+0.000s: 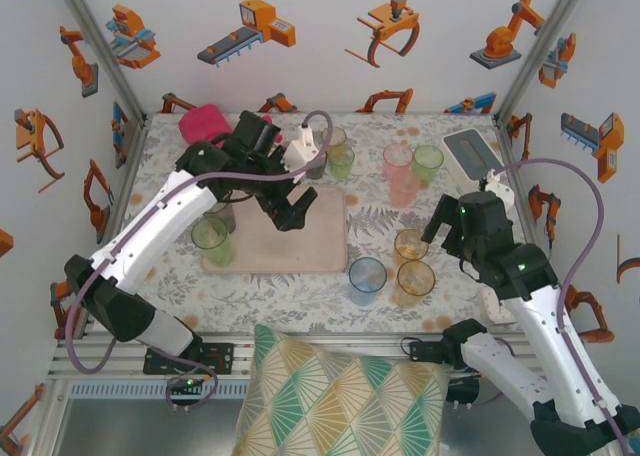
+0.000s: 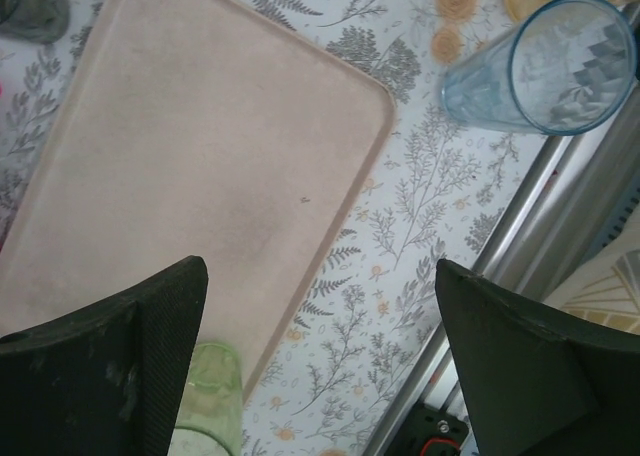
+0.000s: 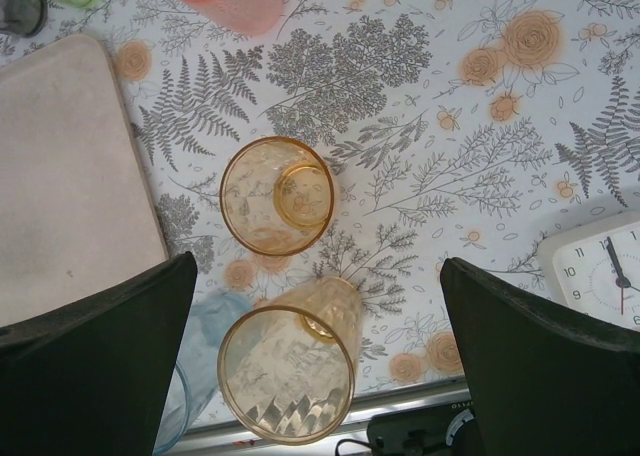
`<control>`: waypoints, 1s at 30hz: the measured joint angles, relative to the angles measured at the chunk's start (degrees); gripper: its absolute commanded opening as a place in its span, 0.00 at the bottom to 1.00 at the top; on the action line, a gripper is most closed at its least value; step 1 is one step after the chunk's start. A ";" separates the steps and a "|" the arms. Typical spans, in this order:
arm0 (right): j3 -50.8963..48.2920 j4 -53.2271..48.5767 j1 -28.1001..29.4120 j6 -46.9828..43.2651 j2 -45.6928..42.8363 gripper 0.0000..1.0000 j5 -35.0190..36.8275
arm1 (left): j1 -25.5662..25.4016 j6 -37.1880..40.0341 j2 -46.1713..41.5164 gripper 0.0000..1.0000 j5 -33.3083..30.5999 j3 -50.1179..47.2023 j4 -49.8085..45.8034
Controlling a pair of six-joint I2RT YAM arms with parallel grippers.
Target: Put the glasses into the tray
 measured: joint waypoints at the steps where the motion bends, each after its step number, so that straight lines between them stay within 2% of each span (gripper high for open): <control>1: 0.00 -0.02 0.00 0.00 0.00 1.00 0.11 | -0.66 -0.35 0.24 0.88 0.31 0.00 -0.15; 12: 0.00 -0.42 -0.13 1.38 -4.87 0.99 3.67 | -8.57 -5.20 5.22 0.87 2.12 0.11 -0.26; 22: 0.02 -3.50 -0.28 1.60 -5.99 0.99 4.90 | -14.53 -9.05 16.59 0.85 0.15 6.64 0.74; 30: 0.02 -4.76 -0.28 2.38 -8.09 0.99 5.60 | -18.75 -10.27 21.77 0.82 -1.99 9.57 1.01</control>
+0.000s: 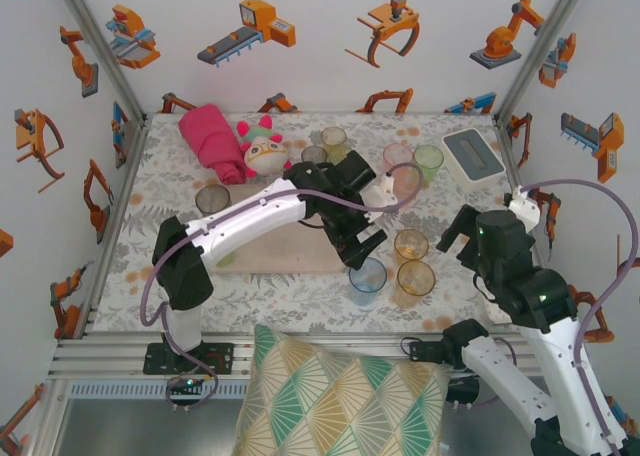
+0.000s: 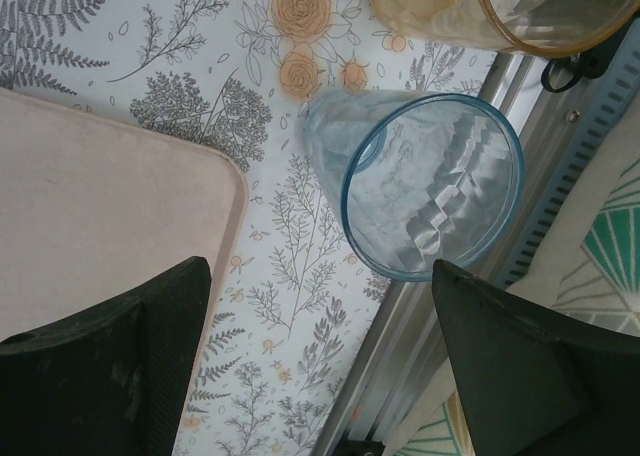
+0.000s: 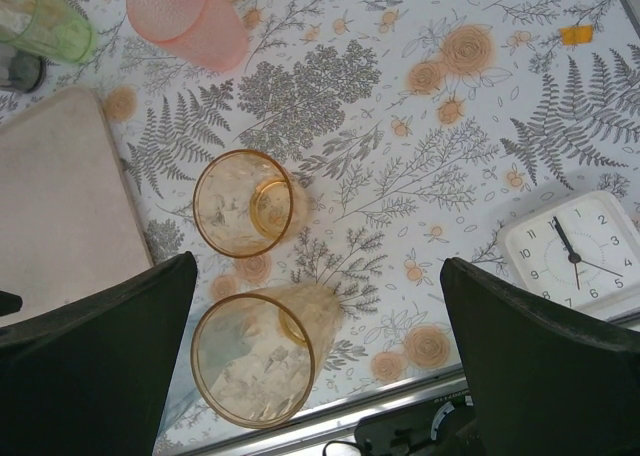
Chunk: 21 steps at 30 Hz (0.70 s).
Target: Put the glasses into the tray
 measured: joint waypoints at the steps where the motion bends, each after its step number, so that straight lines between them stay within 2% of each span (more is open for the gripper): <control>1: 0.00 -0.22 0.00 0.00 0.04 0.99 0.09 | -0.61 -0.04 0.24 0.82 -0.63 0.09 0.00; 9: 1.11 -2.73 0.00 0.44 -0.50 0.99 3.10 | -4.24 -0.37 0.59 0.74 -4.96 0.94 0.02; 21: 4.59 -5.38 0.00 0.42 -1.88 0.99 6.36 | -4.37 -1.77 2.54 0.69 -6.82 0.96 0.09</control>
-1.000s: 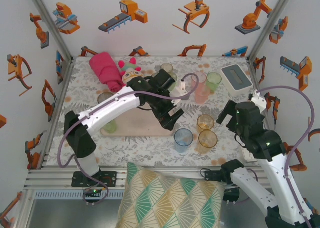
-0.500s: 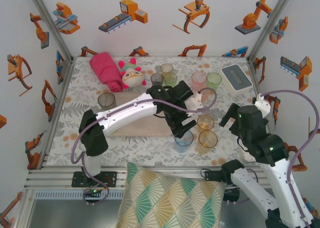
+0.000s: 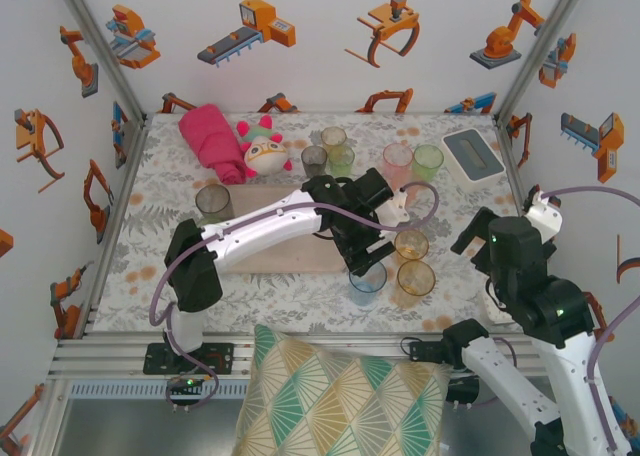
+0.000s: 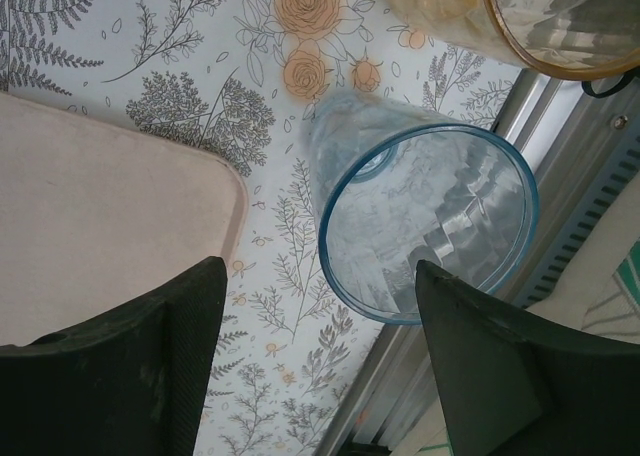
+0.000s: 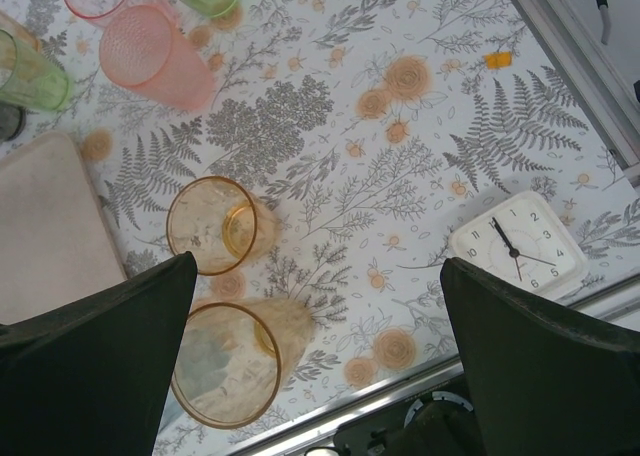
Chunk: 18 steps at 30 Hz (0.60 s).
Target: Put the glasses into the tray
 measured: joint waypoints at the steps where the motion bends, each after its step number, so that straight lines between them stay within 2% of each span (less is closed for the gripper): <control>1: 0.00 -0.24 0.00 0.00 0.00 0.99 0.02 | 0.00 -0.09 0.02 0.69 -0.02 0.00 0.00; 6: 0.00 -0.31 0.00 0.00 0.00 0.99 0.04 | 0.00 -0.70 0.31 0.62 0.02 0.00 0.15; 11: 0.00 -0.31 0.00 0.00 0.00 0.99 0.02 | -0.31 -1.14 0.90 0.61 -0.13 0.00 0.42; 18: 0.00 -0.20 0.00 -0.04 -0.17 0.99 -0.17 | -1.51 -1.60 2.27 0.54 -1.40 0.00 1.01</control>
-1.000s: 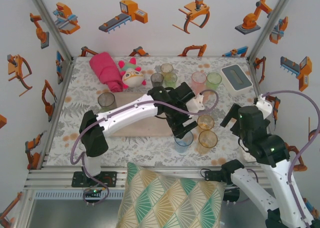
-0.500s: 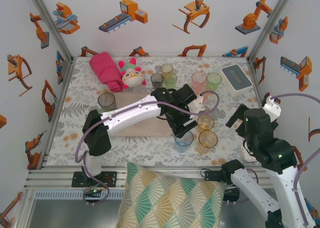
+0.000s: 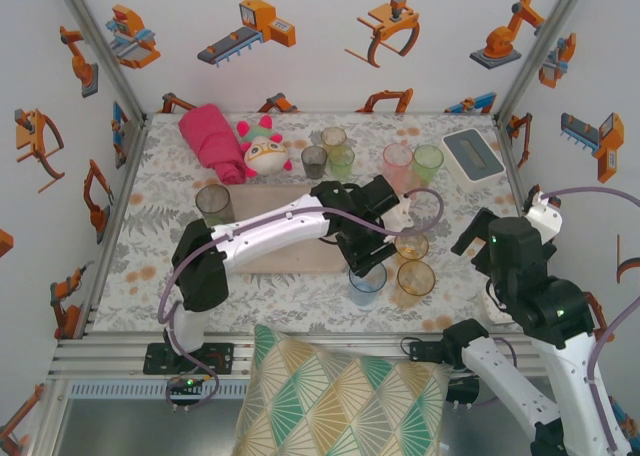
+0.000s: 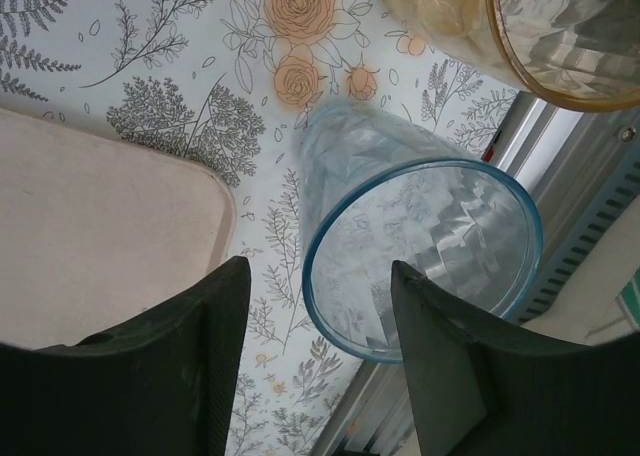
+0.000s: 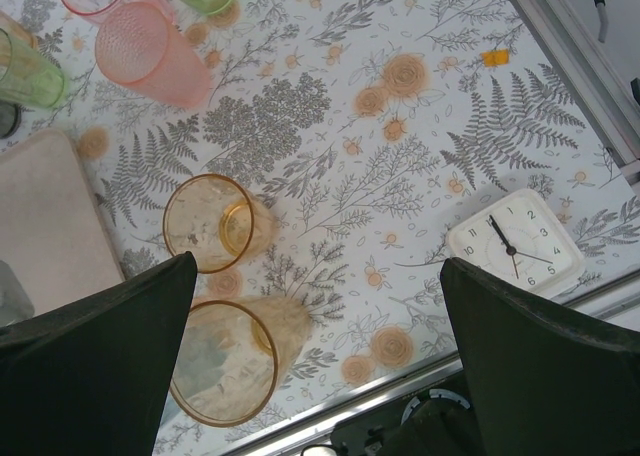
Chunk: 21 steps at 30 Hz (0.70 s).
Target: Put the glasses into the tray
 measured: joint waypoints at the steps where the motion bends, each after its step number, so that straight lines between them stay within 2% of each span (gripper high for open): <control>1: 0.00 -0.02 0.00 0.00 -0.07 0.99 -0.02 | -0.04 -0.02 0.15 0.54 -0.24 0.00 0.07; 5: 0.00 0.00 0.00 0.00 -0.11 0.99 -0.04 | -0.33 -0.02 0.50 0.52 -1.01 0.00 0.13; 11: -0.13 0.07 0.00 0.00 -0.20 0.99 -0.28 | -0.31 -0.15 0.50 0.42 -2.01 0.00 0.24; 21: -0.50 0.07 0.00 -0.02 -0.22 0.99 -0.50 | -0.33 -0.20 0.94 0.36 -2.08 0.00 0.24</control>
